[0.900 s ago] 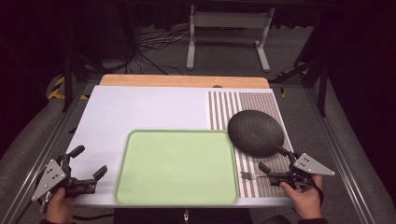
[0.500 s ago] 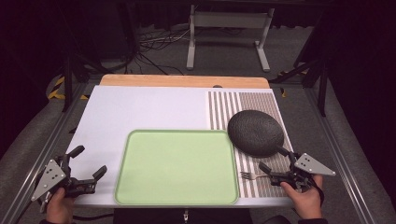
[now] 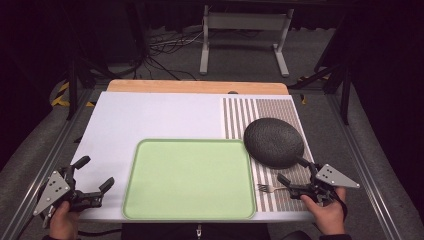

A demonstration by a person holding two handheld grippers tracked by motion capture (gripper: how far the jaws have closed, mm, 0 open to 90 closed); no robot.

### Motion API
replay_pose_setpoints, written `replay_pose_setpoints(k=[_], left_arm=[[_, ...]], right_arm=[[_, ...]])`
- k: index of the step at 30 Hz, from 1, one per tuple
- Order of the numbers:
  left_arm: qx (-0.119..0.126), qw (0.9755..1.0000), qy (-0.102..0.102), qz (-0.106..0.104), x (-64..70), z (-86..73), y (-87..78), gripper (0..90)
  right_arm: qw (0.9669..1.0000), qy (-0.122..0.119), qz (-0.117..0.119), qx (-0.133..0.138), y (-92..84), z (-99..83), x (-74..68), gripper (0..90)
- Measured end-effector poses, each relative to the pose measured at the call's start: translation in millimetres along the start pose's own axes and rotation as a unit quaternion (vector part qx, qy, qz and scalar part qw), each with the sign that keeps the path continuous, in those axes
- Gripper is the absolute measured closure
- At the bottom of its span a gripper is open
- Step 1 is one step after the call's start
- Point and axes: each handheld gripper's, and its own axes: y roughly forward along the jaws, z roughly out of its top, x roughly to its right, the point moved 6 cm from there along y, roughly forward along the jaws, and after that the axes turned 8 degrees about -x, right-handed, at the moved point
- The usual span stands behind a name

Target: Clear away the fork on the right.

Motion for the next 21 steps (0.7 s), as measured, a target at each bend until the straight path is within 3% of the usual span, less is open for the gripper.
replay_pose_setpoints(k=[10, 18, 21], left_arm=[[-0.005, 1.0000, 0.002, 0.003, -0.7, -1.1, 0.8, 0.0], [-0.005, 1.0000, 0.000, 0.003, -0.5, -1.4, 1.3, 0.0], [-0.006, 1.0000, 0.000, 0.003, -0.4, -1.4, 1.3, 0.0]], right_arm=[[0.9998, 0.001, 0.018, 0.000, 5.8, 16.4, -2.6, 7.3], [0.9990, -0.014, 0.030, -0.029, 13.8, 29.4, -6.1, 4.4], [0.9973, -0.023, 0.049, -0.049, 15.2, 34.0, -6.6, 1.3]])
